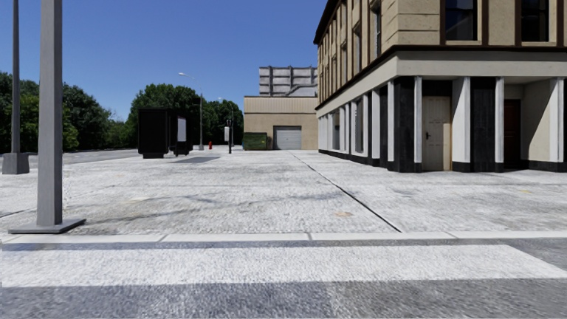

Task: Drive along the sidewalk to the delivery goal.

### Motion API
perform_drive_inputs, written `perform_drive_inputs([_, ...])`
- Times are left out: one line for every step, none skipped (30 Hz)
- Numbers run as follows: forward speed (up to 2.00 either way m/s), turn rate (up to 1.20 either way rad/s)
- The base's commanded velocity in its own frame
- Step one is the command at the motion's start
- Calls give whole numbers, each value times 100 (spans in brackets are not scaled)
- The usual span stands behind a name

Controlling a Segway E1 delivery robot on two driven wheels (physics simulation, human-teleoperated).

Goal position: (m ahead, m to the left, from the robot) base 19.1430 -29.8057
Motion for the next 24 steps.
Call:
perform_drive_inputs([159,0])
perform_drive_inputs([145,0])
perform_drive_inputs([134,0])
perform_drive_inputs([134,0])
perform_drive_inputs([131,0])
perform_drive_inputs([130,0])
perform_drive_inputs([129,0])
perform_drive_inputs([128,0])
perform_drive_inputs([127,0])
perform_drive_inputs([127,0])
perform_drive_inputs([127,0])
perform_drive_inputs([127,0])
perform_drive_inputs([127,0])
perform_drive_inputs([127,0])
perform_drive_inputs([127,0])
perform_drive_inputs([127,0])
perform_drive_inputs([127,0])
perform_drive_inputs([127,0])
perform_drive_inputs([127,0])
perform_drive_inputs([127,0])
perform_drive_inputs([127,0])
perform_drive_inputs([127,0])
perform_drive_inputs([127,0])
perform_drive_inputs([127,0])
